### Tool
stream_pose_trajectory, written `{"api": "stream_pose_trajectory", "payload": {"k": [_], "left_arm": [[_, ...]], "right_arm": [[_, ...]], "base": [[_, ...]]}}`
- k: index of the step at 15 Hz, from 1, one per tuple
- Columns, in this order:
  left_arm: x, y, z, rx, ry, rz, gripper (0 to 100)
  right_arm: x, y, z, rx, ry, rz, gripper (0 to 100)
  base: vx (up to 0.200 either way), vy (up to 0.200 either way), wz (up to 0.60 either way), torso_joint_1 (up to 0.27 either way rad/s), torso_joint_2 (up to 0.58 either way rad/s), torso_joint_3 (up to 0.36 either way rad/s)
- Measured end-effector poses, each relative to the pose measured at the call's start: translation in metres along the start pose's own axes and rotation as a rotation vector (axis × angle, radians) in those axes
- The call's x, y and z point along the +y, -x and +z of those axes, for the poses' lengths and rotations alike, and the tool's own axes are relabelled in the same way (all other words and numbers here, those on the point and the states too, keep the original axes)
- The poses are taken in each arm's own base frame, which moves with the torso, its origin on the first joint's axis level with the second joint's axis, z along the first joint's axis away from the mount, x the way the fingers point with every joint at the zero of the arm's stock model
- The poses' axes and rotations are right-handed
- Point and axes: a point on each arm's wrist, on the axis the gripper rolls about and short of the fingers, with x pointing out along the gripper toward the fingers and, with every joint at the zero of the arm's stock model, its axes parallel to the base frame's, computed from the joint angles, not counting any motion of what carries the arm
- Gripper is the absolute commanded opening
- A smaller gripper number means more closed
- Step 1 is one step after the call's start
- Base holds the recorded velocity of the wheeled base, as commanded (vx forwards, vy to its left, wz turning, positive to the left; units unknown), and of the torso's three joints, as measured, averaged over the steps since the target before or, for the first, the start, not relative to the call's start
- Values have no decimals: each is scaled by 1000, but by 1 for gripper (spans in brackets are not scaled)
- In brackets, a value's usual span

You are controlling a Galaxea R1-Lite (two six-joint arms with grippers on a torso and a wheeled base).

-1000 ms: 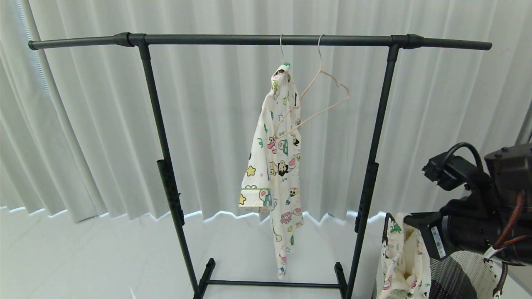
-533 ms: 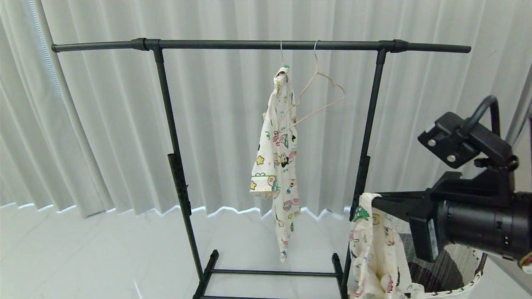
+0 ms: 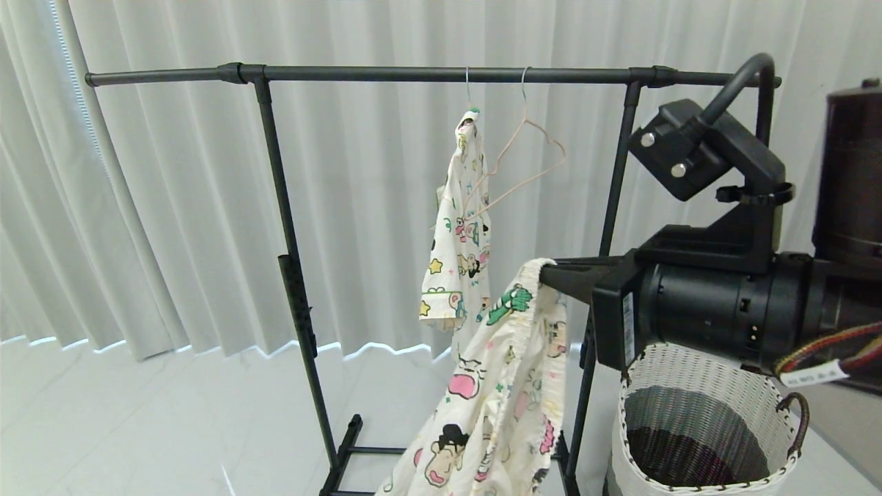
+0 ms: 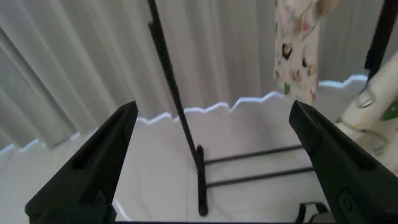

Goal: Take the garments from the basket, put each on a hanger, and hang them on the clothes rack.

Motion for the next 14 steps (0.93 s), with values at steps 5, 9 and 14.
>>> {"api": "stream_pose_trajectory", "payload": {"k": [5,9,14], "left_arm": [[19,-4,92,-157,-46,-149,100],[22,-35,141,-166,-74,-347,100],[-5,-89,166,-56,-39,-620,100]], "right_arm": [[20,-10,2,-31,8,64,0],[27,-14,6,-68,6,86,0],[30,-17,22,-115,-4,91,0]], "base": [[0,0,0,0,0,0],[0,0,0,0,0,0],[0,0,0,0,0,0]]}}
